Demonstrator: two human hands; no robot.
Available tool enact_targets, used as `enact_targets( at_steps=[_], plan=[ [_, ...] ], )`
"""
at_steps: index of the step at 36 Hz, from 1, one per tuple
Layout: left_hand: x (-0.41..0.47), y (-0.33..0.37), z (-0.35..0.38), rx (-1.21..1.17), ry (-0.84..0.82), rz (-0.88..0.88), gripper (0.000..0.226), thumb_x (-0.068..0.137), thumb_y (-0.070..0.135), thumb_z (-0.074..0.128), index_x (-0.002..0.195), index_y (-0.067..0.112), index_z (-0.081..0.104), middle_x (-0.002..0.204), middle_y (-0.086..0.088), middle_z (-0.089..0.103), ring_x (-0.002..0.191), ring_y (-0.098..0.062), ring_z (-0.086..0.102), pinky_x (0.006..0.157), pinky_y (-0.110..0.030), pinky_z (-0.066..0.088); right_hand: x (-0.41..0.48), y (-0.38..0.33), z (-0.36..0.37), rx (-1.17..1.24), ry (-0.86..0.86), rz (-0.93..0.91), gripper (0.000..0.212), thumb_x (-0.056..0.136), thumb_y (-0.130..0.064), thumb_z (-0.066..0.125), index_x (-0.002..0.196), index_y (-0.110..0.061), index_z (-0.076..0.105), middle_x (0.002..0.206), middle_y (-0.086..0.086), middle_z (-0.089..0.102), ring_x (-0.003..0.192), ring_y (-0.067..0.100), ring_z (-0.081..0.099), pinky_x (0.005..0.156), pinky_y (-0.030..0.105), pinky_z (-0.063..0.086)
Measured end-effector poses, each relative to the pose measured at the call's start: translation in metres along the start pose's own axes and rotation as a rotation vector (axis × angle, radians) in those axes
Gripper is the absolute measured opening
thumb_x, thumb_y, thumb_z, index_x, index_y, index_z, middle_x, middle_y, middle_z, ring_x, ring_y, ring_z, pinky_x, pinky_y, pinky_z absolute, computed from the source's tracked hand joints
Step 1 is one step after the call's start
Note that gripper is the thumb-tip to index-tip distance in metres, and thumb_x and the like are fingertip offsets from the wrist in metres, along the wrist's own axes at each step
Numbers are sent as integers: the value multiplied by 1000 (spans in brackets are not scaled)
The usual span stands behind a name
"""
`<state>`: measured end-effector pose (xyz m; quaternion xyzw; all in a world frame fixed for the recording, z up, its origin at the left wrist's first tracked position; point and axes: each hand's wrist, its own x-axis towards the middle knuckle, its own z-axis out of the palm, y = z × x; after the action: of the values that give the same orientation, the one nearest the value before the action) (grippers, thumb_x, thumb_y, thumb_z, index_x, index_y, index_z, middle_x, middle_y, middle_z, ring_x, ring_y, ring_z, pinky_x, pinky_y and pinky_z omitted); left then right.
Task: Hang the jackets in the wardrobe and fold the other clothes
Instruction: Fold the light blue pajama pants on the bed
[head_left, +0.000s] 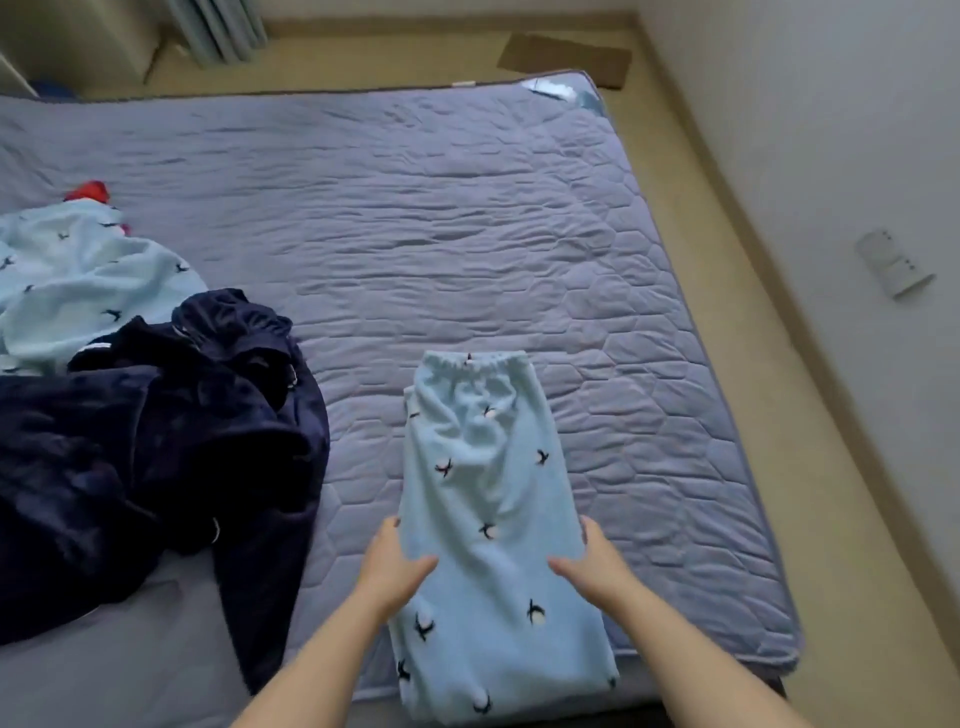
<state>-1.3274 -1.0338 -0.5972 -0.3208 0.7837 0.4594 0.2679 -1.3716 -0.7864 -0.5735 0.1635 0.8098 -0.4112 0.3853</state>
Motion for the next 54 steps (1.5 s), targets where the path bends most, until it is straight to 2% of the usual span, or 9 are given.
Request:
enact_targets(
  at_steps=[11,14,20,27,34,37,41,47,54],
  plan=[
    [-7,-105,81,-239,60,-259,93,71,19,83,139,1,22,140,-14,42,128,-28,44,103,-35,36,30,111,46,-11,-10,175,51,84,-16,67,131,-2,50,130,14,58,120,27,54,98,33,45],
    [-12,-116,98,-201,-5,-302,86,60,34,77,130,-3,44,131,-17,54,120,-29,53,99,-36,43,32,125,52,-76,-5,163,52,86,-26,66,130,-2,51,129,14,58,120,29,54,95,34,45],
    [-12,-142,107,-59,175,-177,33,86,12,56,118,5,56,118,-18,61,107,-32,56,82,-32,41,31,154,37,-162,132,114,26,93,-28,54,72,-14,51,73,2,54,79,25,52,55,29,33],
    [-39,-165,130,-478,206,-105,64,82,28,73,133,13,38,118,0,54,102,-17,56,80,-28,46,9,175,62,129,53,-36,42,83,-19,72,121,-10,58,113,4,66,104,20,63,91,38,51],
    [-37,-162,128,-658,119,-233,48,83,19,71,127,10,55,116,-9,65,100,-23,63,83,-34,51,10,175,62,299,20,30,40,85,-11,69,123,-8,59,109,4,65,87,13,61,68,24,49],
    [-50,-161,130,-682,110,-244,48,82,20,73,126,11,55,116,-9,65,102,-26,63,88,-43,53,0,179,56,297,23,53,41,85,-13,69,124,-9,57,109,4,64,90,16,60,75,30,49],
    [-80,-158,128,-752,68,-287,41,82,19,74,118,15,55,108,-6,65,93,-24,64,61,-33,57,-24,180,45,277,-5,94,45,85,-13,69,127,-8,55,118,9,63,104,27,60,92,43,51],
    [-129,-158,126,-730,51,-315,39,82,15,73,116,10,55,107,-12,66,88,-29,66,52,-32,55,-73,186,35,239,-46,142,41,86,-12,67,125,-9,56,117,11,63,105,30,61,90,45,53],
    [-200,-159,111,-640,-74,-320,52,76,20,76,122,12,54,112,-11,66,93,-31,67,63,-38,57,-143,194,29,302,-129,258,34,86,-11,65,120,-12,60,111,8,67,93,26,65,65,30,51]
  ],
)
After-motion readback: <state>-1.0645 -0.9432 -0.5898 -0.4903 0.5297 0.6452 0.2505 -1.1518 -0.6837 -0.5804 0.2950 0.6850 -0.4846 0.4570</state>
